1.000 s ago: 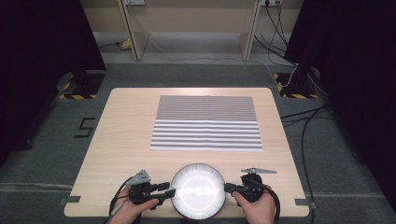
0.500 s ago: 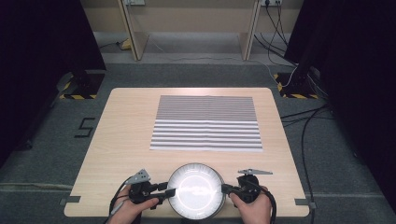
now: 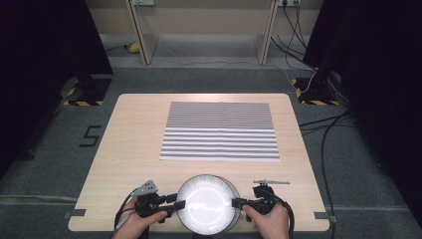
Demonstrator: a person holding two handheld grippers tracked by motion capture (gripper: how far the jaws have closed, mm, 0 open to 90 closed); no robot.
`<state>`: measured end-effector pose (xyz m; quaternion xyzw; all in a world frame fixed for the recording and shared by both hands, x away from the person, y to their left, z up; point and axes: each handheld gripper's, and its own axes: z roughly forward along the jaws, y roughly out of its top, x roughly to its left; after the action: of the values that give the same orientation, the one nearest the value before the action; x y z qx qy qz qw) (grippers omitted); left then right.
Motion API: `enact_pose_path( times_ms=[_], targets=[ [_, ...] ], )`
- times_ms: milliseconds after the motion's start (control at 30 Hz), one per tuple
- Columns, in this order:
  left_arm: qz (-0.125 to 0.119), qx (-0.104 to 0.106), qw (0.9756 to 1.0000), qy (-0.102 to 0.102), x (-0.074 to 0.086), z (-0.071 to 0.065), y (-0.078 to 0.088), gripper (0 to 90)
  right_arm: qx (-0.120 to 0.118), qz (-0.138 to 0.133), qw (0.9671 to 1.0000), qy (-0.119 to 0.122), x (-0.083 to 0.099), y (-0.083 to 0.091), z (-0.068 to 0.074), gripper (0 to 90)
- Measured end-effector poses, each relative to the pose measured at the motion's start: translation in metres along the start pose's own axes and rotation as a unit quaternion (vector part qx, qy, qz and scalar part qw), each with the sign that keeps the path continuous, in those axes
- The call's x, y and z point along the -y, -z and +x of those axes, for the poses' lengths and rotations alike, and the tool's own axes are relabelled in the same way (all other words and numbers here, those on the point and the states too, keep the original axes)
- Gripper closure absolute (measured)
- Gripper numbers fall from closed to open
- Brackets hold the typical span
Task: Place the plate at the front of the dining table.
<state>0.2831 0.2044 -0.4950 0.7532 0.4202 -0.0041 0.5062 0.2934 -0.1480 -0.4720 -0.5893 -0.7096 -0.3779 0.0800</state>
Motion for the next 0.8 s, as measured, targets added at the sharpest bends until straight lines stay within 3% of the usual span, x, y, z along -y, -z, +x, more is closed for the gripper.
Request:
enact_pose_path(
  times_ms=[67, 200, 467, 567, 800],
  targets=[
    [0.0, -0.002, 1.0, 0.0, 0.0, 0.0, 0.0, 55.5, -0.006, 0.008, 0.9999, -0.012, 0.001, -0.003, 0.0, 72.7],
    [0.0, -0.003, 1.0, 0.002, 0.0, -0.001, 0.0, 56.7, -0.003, 0.007, 1.0, -0.004, 0.002, -0.004, 0.002, 71.2],
    [0.009, 0.007, 0.9999, 0.012, 0.004, -0.003, -0.006, 59.1, -0.022, -0.022, 0.9988, -0.037, 0.008, -0.004, -0.002, 68.6],
    [0.006, 0.007, 0.9999, 0.01, 0.004, -0.002, -0.006, 61.1, -0.035, -0.032, 0.9975, -0.052, 0.011, -0.003, -0.007, 75.0],
    [0.009, 0.007, 0.9999, 0.011, -0.001, 0.001, -0.007, 63.4, -0.024, -0.021, 0.9988, -0.036, 0.007, -0.004, -0.007, 79.6]
  ],
)
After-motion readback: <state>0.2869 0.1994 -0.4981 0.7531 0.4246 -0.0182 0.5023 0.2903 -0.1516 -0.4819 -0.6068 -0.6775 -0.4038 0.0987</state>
